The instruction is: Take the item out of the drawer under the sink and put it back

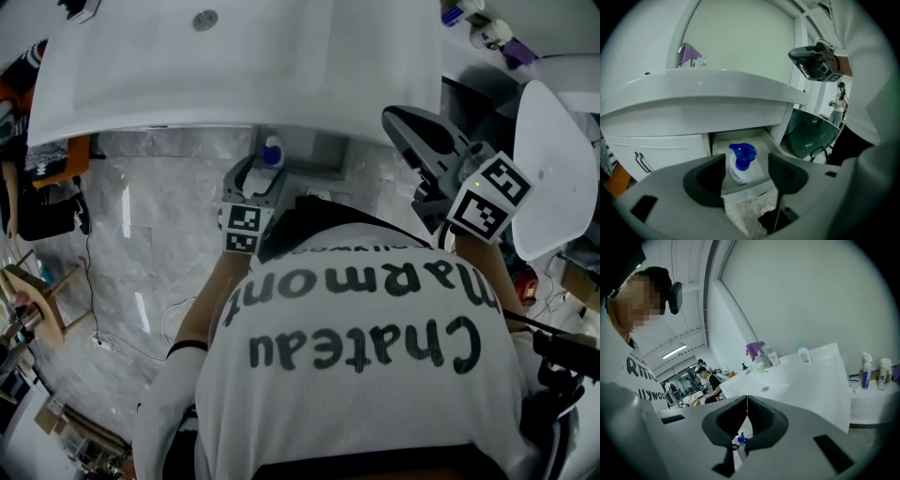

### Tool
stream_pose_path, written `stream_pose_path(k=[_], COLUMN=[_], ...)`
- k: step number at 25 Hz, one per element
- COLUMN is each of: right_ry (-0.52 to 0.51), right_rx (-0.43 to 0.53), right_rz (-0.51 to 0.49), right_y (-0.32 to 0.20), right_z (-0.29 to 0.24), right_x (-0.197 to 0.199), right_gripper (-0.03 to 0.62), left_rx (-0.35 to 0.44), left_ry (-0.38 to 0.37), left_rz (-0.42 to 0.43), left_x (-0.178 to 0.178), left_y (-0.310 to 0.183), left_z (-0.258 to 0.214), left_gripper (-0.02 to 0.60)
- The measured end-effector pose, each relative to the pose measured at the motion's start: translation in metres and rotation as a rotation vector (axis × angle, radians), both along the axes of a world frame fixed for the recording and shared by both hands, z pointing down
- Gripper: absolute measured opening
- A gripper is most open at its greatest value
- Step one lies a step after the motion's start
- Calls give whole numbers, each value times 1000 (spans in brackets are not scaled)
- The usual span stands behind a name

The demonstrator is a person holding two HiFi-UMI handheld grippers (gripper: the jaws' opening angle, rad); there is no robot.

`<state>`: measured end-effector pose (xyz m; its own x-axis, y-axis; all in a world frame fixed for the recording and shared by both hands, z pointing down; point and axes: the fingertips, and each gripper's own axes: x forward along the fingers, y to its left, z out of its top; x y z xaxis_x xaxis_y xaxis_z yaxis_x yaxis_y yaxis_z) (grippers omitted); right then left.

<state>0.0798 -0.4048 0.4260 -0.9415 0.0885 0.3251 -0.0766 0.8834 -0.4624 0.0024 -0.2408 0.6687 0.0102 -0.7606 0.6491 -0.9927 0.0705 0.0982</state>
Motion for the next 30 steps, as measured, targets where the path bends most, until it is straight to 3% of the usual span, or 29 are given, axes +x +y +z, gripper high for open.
stream_pose_path(k=[7,26,30], right_ry=[37,64,67], right_rx=[14,23,31], right_rz=[33,8,-1], right_y=[-5,-2,-1], right_z=[6,12,12], right_x=[4,7,6], right_gripper=[11,11,11], left_rx=[-45,-80,-91], left_ry=[-19,-68,-65], left_rz=[-1,-157,-177], left_x=[-4,-34,-38], left_y=[-15,-37,-36], left_z=[23,49,52], left_gripper=[265,238,146])
